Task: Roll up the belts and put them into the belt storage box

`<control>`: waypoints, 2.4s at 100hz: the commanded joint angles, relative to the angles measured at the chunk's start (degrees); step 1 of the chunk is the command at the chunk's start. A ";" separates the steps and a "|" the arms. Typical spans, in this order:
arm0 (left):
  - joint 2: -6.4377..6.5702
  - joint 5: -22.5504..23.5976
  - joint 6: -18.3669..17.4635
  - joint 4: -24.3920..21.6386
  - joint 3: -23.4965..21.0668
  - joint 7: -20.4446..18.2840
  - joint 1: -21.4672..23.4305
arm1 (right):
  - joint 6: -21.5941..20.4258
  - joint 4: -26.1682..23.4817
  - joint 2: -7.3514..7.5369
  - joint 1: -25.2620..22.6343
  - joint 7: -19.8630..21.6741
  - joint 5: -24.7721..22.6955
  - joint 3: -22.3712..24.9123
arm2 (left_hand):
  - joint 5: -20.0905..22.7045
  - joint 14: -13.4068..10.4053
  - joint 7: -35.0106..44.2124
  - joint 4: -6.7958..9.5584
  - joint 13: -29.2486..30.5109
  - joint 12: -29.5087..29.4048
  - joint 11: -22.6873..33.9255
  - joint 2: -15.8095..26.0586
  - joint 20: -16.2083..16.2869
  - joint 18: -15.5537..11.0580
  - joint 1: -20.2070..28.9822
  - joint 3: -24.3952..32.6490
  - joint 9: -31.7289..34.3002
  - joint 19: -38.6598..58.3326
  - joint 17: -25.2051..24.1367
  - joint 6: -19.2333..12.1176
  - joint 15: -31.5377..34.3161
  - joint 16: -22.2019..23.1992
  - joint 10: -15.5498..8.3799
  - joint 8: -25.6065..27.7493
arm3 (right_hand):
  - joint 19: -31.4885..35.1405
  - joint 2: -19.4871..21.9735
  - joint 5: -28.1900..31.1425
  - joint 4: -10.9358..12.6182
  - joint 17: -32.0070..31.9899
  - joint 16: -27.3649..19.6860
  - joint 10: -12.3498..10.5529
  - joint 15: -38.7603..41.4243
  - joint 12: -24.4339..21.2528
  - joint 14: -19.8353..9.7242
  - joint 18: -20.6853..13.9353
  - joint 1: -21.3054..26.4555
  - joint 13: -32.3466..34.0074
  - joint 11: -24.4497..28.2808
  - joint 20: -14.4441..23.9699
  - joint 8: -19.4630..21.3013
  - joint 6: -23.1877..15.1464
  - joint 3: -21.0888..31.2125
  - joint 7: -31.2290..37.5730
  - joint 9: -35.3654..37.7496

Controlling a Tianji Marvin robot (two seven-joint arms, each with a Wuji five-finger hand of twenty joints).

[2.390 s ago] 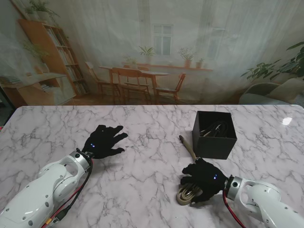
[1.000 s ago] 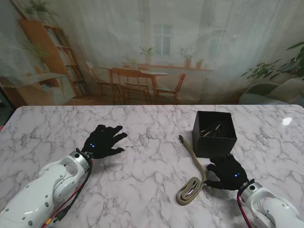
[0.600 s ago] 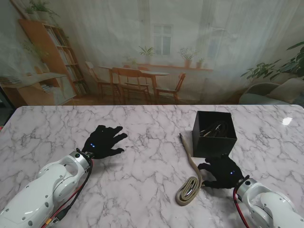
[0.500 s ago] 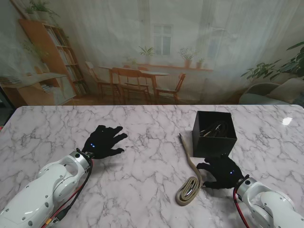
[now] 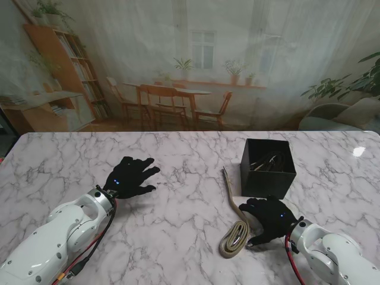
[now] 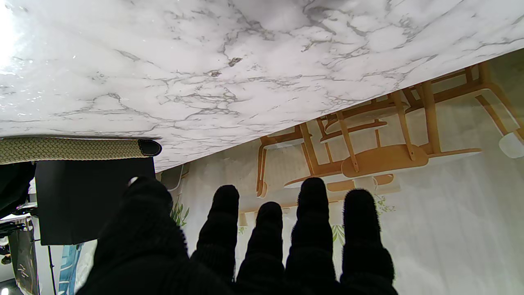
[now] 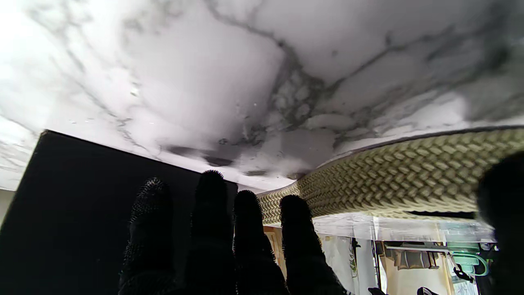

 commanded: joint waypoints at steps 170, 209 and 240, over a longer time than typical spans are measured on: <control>-0.33 -2.24 -0.04 1.31 3.29 -2.14 -2.63 | 27.84 -12.42 -3.95 -6.88 -4.11 5.50 -8.04 | 0.56 -0.01 0.29 0.20 -0.07 0.08 -0.13 2.76 0.28 -0.03 0.83 -1.27 0.35 -0.09 -0.64 0.59 0.04 -0.32 1.12 -0.17 | 0.65 19.62 -2.78 1.54 -2.97 -2.77 2.34 -3.24 -1.28 8.43 9.30 4.01 -6.30 -1.42 -1.29 1.75 -2.28 -14.08 -5.62 -7.55; -0.51 -4.69 -0.20 3.71 7.69 -4.99 -7.35 | 34.41 -11.35 -3.80 -4.21 -1.02 5.87 -14.41 | -0.31 -0.14 -0.19 0.19 -1.27 -0.36 -1.21 1.95 -0.08 -0.82 0.31 -1.38 -2.14 -0.87 -0.88 0.41 -0.63 -0.70 0.80 -0.31 | 0.71 15.02 -3.14 2.61 -3.65 -2.77 2.41 -3.42 -3.46 8.25 9.71 10.55 -7.65 -5.57 -1.28 3.60 -1.83 -12.10 -7.66 -8.73; -1.90 -13.62 1.28 11.59 20.98 -9.94 -20.31 | 34.96 -11.56 -3.40 -4.37 1.30 4.31 -14.93 | -7.21 -0.21 -6.09 0.41 -5.05 -8.26 -6.01 -2.04 -3.16 -2.81 -1.36 -1.07 -12.35 -5.54 -1.60 -1.91 -4.40 -5.71 -0.63 -4.46 | 0.90 7.73 -2.49 4.48 -2.40 -2.20 2.23 -2.51 -3.59 6.74 9.54 17.71 -6.76 -6.29 -0.91 5.42 -1.68 2.79 -8.70 -8.60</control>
